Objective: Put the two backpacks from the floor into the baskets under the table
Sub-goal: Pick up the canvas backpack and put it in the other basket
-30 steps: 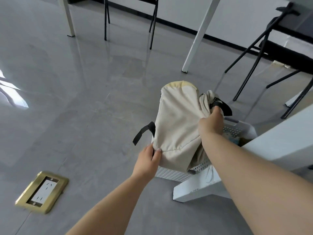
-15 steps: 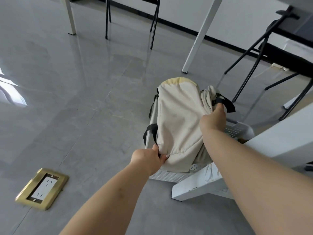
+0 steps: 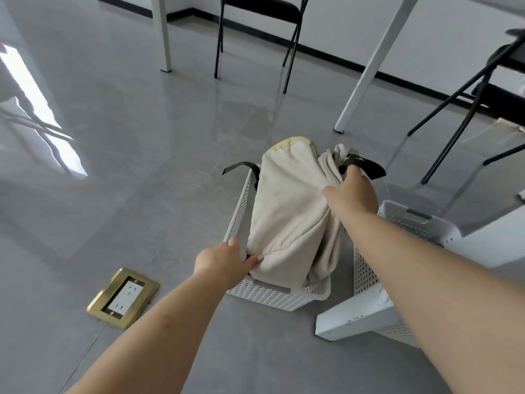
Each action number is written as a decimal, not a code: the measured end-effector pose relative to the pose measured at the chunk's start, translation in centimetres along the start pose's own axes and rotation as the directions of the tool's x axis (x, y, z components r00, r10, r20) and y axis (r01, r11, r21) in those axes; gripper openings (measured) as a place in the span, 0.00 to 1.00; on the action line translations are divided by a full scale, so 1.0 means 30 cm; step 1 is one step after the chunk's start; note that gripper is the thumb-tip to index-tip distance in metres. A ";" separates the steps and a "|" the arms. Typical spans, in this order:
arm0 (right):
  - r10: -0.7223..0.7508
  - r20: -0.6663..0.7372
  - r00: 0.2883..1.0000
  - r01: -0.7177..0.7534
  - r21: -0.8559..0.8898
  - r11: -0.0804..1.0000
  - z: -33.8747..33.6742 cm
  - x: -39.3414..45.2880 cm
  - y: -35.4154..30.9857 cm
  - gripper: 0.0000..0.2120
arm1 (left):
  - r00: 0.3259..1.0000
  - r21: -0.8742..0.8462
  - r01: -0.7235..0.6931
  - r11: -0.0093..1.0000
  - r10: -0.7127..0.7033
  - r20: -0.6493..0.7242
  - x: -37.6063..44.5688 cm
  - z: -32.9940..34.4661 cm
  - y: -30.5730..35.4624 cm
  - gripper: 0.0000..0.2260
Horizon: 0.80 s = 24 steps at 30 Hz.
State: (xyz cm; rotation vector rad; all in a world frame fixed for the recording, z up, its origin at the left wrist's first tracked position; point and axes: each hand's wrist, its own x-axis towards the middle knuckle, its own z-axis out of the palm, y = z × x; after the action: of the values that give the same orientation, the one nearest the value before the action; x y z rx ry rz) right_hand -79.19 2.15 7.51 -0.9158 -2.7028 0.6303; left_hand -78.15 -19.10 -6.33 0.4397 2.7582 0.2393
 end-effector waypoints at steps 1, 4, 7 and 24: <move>-0.017 -0.011 1.000 0.016 -0.022 1.000 -0.018 0.008 -0.011 0.21 | 0.999 -0.038 0.038 0.999 -0.038 -0.011 -0.003 -0.012 -0.004 0.32; -0.073 0.003 0.997 0.073 -0.097 0.993 -0.079 0.036 -0.041 0.19 | 0.998 -0.057 0.055 0.997 -0.057 -0.035 -0.002 -0.028 -0.003 0.33; -0.063 0.035 0.997 0.065 -0.067 0.996 -0.125 0.056 -0.052 0.26 | 0.998 -0.086 0.062 0.994 -0.065 -0.028 0.005 -0.031 -0.007 0.27; -0.184 0.103 0.978 0.204 -0.237 0.950 -0.100 0.047 -0.037 0.14 | 0.968 -0.575 -0.125 0.809 0.226 0.107 0.132 -0.015 0.141 0.28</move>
State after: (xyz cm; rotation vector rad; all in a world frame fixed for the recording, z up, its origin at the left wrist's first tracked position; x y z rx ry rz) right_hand -79.87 3.21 10.78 -0.6746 -2.9424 0.3014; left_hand -80.71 -13.89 -6.19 0.5191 2.3191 0.9875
